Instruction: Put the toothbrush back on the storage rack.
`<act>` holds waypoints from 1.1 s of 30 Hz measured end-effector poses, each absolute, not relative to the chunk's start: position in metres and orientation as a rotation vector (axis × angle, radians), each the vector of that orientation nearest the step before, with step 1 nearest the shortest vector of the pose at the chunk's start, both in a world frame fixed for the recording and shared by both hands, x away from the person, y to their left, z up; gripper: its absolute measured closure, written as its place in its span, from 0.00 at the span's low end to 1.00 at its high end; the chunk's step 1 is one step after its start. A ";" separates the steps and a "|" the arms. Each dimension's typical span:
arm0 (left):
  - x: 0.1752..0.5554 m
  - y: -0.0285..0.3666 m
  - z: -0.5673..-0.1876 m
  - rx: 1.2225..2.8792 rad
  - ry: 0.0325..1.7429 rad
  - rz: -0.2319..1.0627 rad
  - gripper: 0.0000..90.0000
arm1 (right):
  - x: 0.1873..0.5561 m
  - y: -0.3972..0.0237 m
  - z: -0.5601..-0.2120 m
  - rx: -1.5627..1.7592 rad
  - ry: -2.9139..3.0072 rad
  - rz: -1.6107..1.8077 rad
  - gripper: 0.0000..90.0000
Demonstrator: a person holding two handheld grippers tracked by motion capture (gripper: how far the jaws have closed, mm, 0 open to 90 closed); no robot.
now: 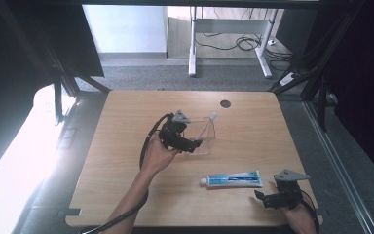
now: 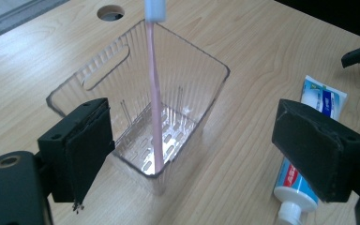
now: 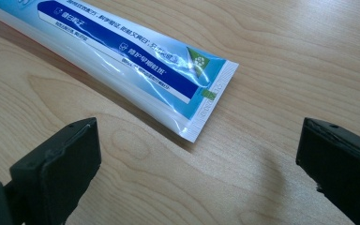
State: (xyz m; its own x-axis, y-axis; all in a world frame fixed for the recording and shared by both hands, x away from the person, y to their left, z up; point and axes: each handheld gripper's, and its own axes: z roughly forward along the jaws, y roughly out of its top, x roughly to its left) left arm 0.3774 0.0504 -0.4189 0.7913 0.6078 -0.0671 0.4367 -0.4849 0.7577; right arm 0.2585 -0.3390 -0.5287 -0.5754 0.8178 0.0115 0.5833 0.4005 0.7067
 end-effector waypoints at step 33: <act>0.337 0.101 -0.447 2.116 0.827 0.268 0.14 | 0.258 -0.336 -0.529 1.214 2.329 0.965 0.01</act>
